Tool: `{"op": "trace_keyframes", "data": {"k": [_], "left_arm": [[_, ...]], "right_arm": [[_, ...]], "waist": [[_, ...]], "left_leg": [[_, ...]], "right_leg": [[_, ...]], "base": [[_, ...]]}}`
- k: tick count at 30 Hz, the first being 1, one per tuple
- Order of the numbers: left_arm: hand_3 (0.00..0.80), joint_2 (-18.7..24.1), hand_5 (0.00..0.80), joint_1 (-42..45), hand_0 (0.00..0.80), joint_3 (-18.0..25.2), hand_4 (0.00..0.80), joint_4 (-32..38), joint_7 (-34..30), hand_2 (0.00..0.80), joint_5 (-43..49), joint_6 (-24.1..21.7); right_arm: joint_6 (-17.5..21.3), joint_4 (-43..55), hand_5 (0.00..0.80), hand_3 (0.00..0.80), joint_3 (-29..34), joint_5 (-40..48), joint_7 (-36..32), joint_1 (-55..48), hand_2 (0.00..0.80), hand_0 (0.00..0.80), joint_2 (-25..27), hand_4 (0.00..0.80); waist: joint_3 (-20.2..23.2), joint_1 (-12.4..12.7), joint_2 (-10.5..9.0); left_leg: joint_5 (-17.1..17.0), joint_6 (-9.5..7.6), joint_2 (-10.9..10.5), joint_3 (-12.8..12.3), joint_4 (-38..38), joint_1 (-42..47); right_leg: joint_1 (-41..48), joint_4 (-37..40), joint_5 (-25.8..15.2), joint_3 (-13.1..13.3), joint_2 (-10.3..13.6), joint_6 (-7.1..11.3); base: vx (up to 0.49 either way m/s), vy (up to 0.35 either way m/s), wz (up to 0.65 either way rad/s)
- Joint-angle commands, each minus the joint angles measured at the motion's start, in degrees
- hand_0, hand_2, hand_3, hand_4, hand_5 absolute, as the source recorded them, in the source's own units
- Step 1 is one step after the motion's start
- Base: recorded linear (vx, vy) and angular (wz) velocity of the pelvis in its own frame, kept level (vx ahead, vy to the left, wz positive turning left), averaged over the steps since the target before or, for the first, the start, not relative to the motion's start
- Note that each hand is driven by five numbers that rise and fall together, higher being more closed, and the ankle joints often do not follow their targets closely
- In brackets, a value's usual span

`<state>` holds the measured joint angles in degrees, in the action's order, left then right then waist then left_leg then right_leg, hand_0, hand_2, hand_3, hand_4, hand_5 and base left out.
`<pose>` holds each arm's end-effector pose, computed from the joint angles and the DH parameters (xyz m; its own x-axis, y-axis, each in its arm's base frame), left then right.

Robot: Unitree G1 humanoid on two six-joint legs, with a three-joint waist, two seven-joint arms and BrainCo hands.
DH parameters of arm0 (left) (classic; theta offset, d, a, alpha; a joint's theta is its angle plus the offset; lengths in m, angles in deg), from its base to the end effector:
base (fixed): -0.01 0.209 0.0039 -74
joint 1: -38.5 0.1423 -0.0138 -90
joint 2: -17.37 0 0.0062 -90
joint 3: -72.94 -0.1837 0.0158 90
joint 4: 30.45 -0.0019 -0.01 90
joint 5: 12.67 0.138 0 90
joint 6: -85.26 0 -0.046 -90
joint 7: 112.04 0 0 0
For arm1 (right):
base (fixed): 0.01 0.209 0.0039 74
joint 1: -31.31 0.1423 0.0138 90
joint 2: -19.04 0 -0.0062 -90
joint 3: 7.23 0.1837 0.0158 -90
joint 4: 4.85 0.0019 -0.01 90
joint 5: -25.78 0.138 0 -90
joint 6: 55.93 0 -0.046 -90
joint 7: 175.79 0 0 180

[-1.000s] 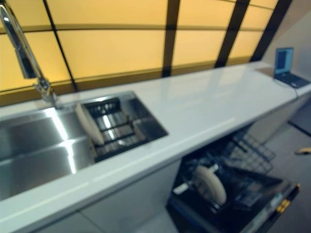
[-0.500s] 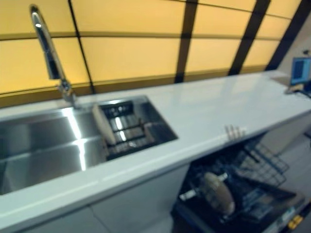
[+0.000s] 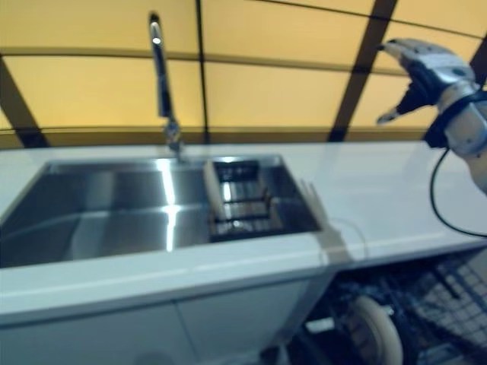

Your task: Take plates into dishwasher

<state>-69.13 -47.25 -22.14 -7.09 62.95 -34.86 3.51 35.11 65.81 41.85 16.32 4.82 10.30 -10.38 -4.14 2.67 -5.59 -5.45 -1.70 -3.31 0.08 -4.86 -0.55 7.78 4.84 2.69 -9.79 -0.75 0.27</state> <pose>0.0496 0.2606 -0.1076 0.2152 0.1687 -0.9619 -0.2514 0.9613 0.1124 0.2770 -0.2817 0.3389 0.9037 0.1473 0.4021 0.4115 -0.0386 -0.9106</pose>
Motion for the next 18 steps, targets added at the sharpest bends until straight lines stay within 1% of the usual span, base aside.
{"op": "trace_keyframes", "data": {"k": [1,6,7,9,10,17,18], "left_arm": [[0.0,1.3,0.0,-0.1,0.0,-1.2,0.0,-1.6,0.5,0.0,-2.2,-0.1],[0.0,1.4,0.0,0.0,0.0,-1.4,0.0,-1.3,0.1,0.0,-1.8,-0.4],[0.0,1.5,0.0,-0.1,0.0,-1.5,0.0,-1.2,0.0,0.0,-2.0,-0.2],[0.0,1.5,0.0,-0.1,0.0,-1.6,0.0,-1.2,-0.2,0.0,-1.9,-0.2],[0.0,1.4,0.0,0.1,0.0,-1.8,0.0,-0.9,-0.3,0.0,-1.7,0.0],[0.0,1.8,0.0,0.6,0.0,-1.9,0.0,-1.0,-0.5,0.0,-1.6,0.0],[0.0,2.0,0.0,0.6,0.0,-2.0,0.0,-1.1,-0.5,0.0,-2.1,0.3]], "right_arm": [[1.2,-2.4,0.0,0.0,-3.7,-2.5,0.7,7.8,0.0,0.0,-0.2,0.0],[2.0,-3.3,0.0,0.0,-5.4,-4.3,0.8,9.0,0.0,0.0,-2.3,0.0],[2.7,-3.6,0.0,0.0,-5.7,-4.9,1.1,9.2,0.0,0.0,-2.6,0.0],[2.7,-3.8,0.0,0.0,-5.9,-5.2,1.1,9.3,0.0,0.0,-3.0,0.0],[2.6,-3.8,0.0,0.0,-6.2,-5.9,0.4,9.6,0.0,0.0,-3.3,0.0],[3.3,-4.2,0.0,0.0,-7.4,-7.1,0.6,10.1,0.0,0.0,-4.3,0.0],[3.4,-4.2,0.0,0.0,-7.9,-8.4,0.8,10.5,0.0,0.0,-5.0,0.0]], "waist": [[1.7,2.8,-2.54],[1.1,4.1,-2.61],[1.0,4.4,-2.62],[0.8,4.6,-2.63],[0.5,5.1,-2.8],[-0.3,6.0,-3.47],[-0.7,6.2,-3.73]], "left_leg": [[4.6,3.8,2.0,-0.9,-0.1,3.5],[4.2,3.85,1.8,0.0,-0.1,3.1],[4.2,3.85,1.8,0.2,-0.1,3.0],[4.1,3.85,1.8,0.4,-0.1,3.0],[4.0,3.89,1.7,0.8,-0.1,2.8],[3.7,3.97,1.6,1.4,-0.1,2.2],[3.6,3.94,1.6,1.5,-0.1,2.0]], "right_leg": [[-3.4,0.2,-5.7,-0.4,4.1,7.48],[-3.2,0.2,-5.7,-1.6,4.4,7.5],[-3.2,0.2,-5.7,-1.9,4.5,7.51],[-3.2,0.2,-5.7,-2.2,4.6,7.49],[-3.1,0.2,-5.7,-2.7,4.7,7.53],[-3.2,0.2,-5.9,-3.6,4.7,7.59],[-3.4,0.2,-6.0,-3.9,4.7,7.61]], "base": [[0.006,0.009,0.19],[0.008,0.01,0.14],[0.011,0.01,0.2],[0.015,0.004,0.13],[0.023,-0.002,0.11],[0.008,-0.005,0.17],[0.007,-0.006,0.13]]}}
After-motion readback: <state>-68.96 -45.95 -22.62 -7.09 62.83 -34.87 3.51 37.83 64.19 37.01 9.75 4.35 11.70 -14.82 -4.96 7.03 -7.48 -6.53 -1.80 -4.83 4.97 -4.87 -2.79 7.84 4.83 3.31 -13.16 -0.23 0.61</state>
